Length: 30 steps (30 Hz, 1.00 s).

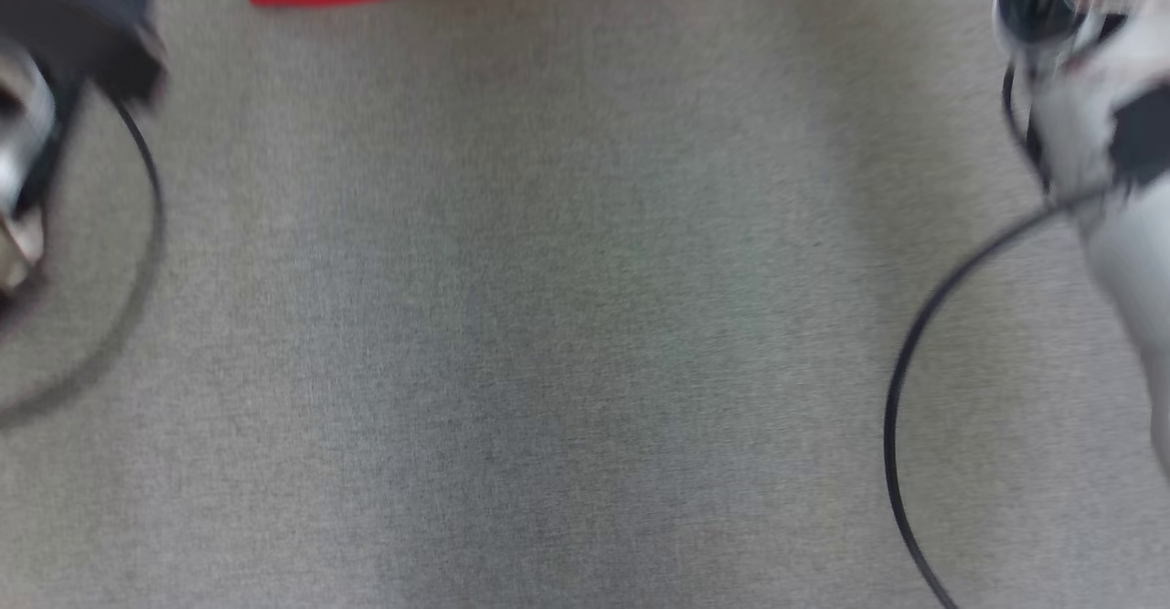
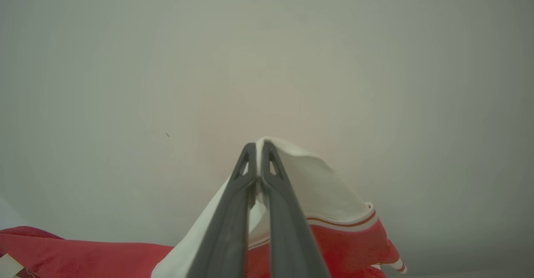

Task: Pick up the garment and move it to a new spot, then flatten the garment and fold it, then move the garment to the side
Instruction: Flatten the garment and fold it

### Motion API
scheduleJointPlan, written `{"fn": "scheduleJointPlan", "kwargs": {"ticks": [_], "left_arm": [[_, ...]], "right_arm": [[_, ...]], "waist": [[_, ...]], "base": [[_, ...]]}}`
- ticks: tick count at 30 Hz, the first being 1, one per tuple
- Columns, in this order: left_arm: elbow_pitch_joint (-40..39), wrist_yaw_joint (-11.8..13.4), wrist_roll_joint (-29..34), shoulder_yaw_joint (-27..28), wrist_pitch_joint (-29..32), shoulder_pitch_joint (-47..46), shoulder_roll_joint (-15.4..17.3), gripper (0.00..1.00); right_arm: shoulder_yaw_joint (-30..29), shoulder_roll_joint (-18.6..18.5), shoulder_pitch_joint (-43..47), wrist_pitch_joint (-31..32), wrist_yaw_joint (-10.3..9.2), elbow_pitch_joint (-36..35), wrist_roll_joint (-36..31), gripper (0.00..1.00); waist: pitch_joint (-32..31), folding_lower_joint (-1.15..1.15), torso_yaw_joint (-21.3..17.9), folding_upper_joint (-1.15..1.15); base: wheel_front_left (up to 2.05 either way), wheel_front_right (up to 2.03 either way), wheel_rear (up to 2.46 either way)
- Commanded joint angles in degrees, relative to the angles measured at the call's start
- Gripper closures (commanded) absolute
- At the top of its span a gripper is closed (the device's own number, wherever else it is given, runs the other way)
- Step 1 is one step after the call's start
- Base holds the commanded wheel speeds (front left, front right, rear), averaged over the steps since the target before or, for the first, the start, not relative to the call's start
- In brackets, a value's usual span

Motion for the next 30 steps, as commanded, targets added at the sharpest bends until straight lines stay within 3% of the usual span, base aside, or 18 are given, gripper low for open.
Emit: {"fn": "scheduleJointPlan", "kwargs": {"ticks": [1, 13, 22, 30], "left_arm": [[-3.04, 1.13, -0.48, 0.59, -0.24, 5.49, 0.83, 1.00], [-20.31, 9.32, 0.71, 5.97, -0.25, 34.55, 2.74, 1.00], [-22.65, 11.39, 2.74, 8.37, -0.25, 51.41, 0.00, 1.00], [-21.76, 11.41, 5.99, 14.34, -0.26, 62.56, -4.81, 1.00]], "right_arm": [[0.60, -1.05, 4.86, -0.57, 0.03, -2.26, 1.50, 1.00], [-0.53, -6.41, 31.28, -2.82, 0.03, -15.74, 1.00, 1.00], [-8.36, -7.58, 52.33, -1.60, 0.03, -23.85, -0.83, 1.00], [-14.37, -5.12, 68.11, 5.27, 0.03, -30.68, -2.08, 1.00]], "waist": [[-3.42, 0.00, -1.26, 0.00], [-9.84, 0.00, -2.24, 0.00], [-13.77, 0.00, -1.94, 0.00], [-16.56, 0.00, -1.97, 0.00]], "base": [[0.00, 0.00, 0.00], [0.00, 0.00, 0.00], [0.00, 0.00, 0.00], [0.00, 0.00, 0.00]]}}
